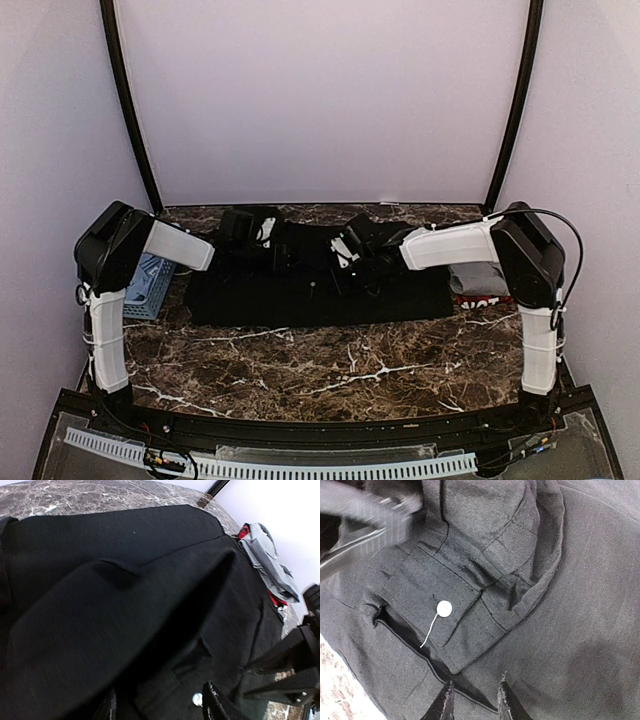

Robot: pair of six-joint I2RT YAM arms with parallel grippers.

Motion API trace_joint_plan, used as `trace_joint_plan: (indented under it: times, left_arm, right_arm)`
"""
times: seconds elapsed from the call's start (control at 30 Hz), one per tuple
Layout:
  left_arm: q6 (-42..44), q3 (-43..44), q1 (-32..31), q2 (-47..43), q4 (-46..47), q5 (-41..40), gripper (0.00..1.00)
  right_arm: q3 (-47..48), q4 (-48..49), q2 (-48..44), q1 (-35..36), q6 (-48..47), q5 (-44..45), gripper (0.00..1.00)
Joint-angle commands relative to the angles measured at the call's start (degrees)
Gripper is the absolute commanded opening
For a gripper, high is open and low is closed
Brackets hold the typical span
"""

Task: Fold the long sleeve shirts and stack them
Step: Pick up the sleeve from the 1/3-folded shirt.

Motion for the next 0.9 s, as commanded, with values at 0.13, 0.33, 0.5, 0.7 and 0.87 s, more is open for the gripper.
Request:
trace_joint_plan:
  times: [0.13,0.33,0.5,0.7,0.87]
  left_arm:
    - [6.9,8.4,-0.3,5.5,-3.3,-0.7,0.59]
    - [6.1,10.7,-0.4,7.8,-2.5,5.8,0.47]
    - [3.6,10.8,-0.4,7.2,-2.2,8.3,0.21]
    - [-3.3,9.2,-0.4,5.0,0.9,12.5,0.00]
    - [-14.8,2.4,-0.4,-1.5,10.2,12.7,0.00]
  right_arm:
    - [-2.5,2.3,-2.6,-0.3,0.2,1.0,0.26]
    - [-4.4,2.4,-3.5,-0.6,0.2,1.9,0.25]
    - [-5.6,2.5,-4.7,-0.9,0.4,2.4,0.25]
    - [-7.9,3.2,-7.6,-1.6,1.4,2.1,0.26]
    - [-11.8,7.0,-12.3,-2.2,5.3,-0.8,0.39]
